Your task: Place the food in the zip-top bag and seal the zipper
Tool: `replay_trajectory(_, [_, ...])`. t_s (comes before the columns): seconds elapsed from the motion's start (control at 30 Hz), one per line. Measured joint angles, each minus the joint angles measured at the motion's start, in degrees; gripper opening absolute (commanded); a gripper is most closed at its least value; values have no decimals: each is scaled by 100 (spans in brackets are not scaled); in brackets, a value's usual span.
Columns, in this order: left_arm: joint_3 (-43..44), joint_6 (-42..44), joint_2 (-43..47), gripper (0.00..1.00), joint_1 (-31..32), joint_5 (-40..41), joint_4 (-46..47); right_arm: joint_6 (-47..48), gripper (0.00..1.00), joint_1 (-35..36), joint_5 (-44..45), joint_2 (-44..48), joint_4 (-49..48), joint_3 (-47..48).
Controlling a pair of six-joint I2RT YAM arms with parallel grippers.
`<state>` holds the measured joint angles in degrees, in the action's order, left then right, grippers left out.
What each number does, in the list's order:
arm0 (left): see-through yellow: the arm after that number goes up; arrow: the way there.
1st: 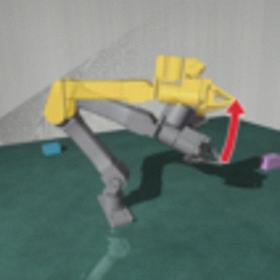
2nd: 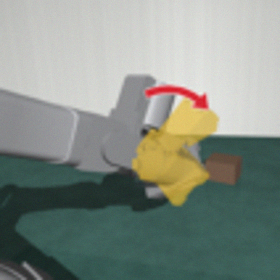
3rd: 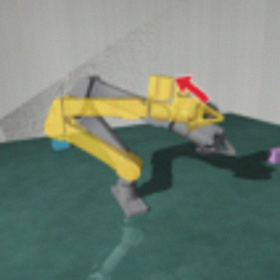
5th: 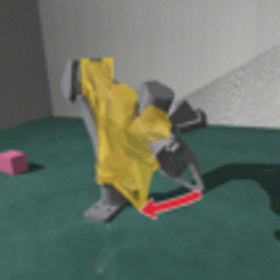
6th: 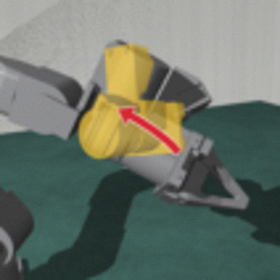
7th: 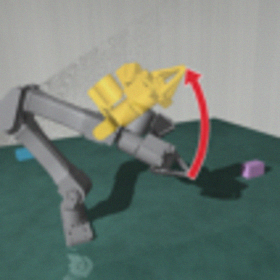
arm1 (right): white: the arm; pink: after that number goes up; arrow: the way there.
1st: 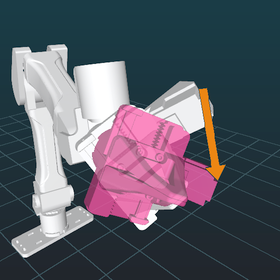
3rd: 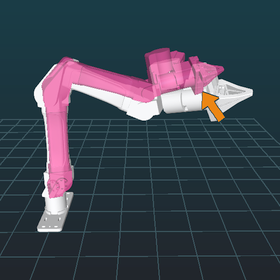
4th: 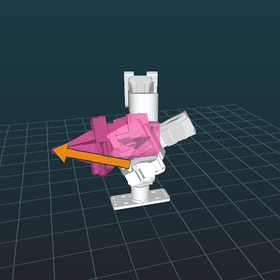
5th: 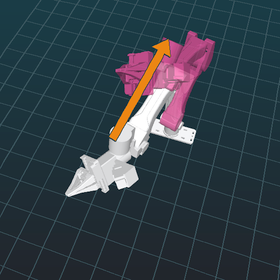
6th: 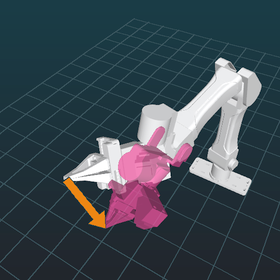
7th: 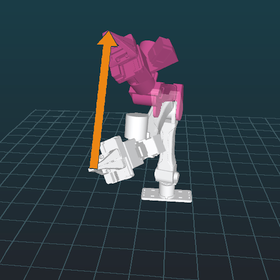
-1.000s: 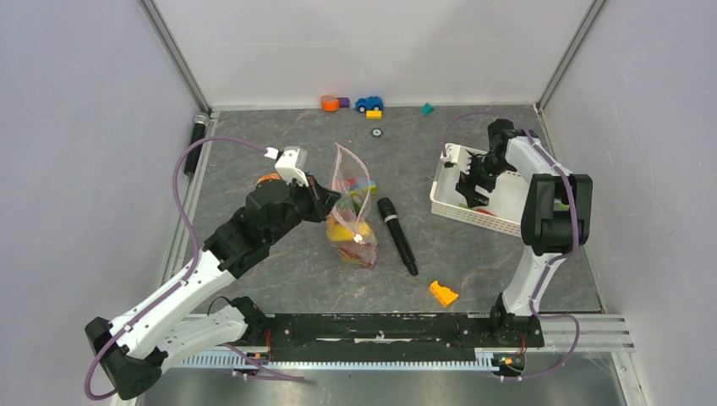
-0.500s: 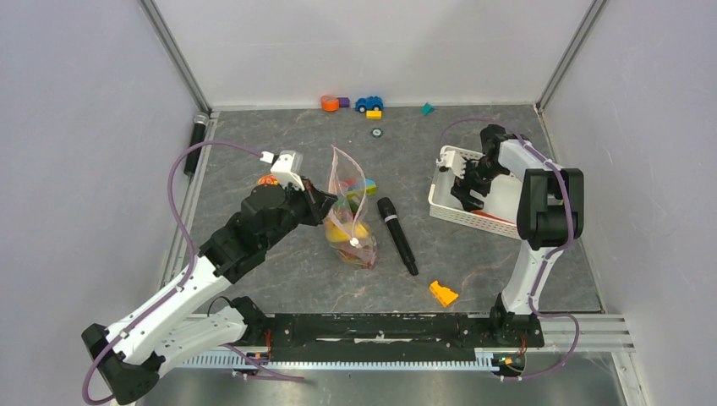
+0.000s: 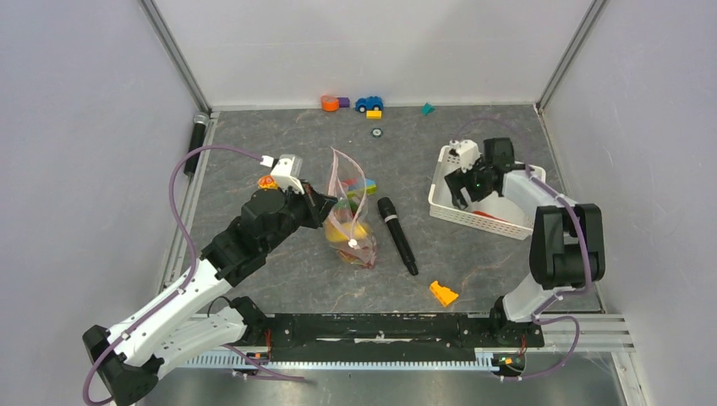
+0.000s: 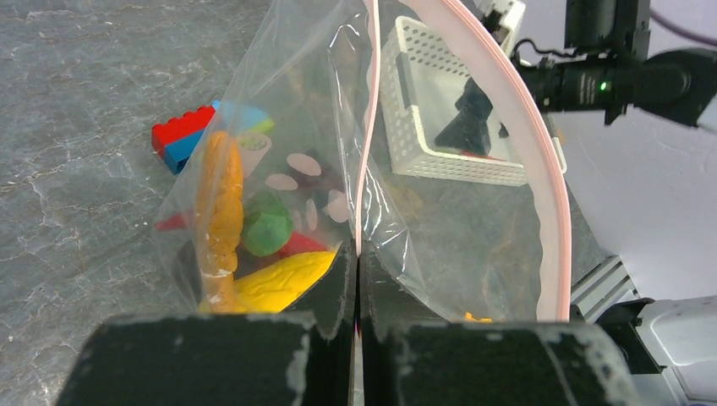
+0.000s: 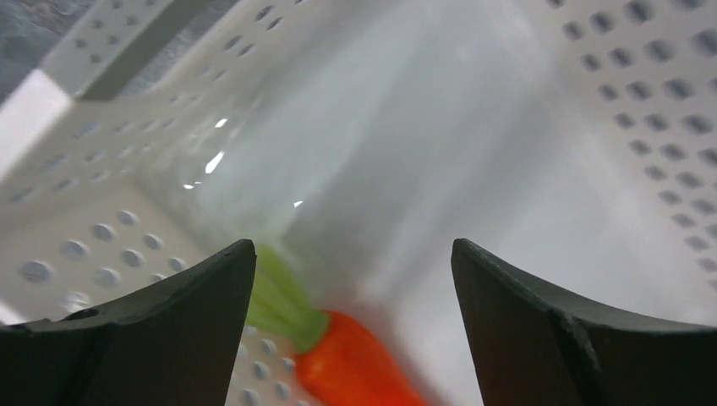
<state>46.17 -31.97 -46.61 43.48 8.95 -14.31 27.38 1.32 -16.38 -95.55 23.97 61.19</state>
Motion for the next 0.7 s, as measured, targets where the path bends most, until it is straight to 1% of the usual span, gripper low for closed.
replay_trajectory(0.1, [0, 33, 0, 2, 0, 13, 22, -833, 93, 466, 483, 260, -332, -503])
replay_trajectory(0.2, [-33, 55, 17, 2, 0, 17, 83, -1318, 93, 907, 859, 271, -376, -581])
replay_trajectory(0.27, [-101, 81, 70, 3, 0, 42, 120, -1495, 93, 1062, 1137, 271, -358, -581])
replay_trajectory(0.4, [-205, 129, 179, 3, 0, 177, 118, -1626, 92, 1049, 1797, 264, -105, -570])
replay_trajectory(0.7, [-205, 144, 111, 2, 0, 315, 118, -1720, 93, 1021, 3152, 212, 535, -527])
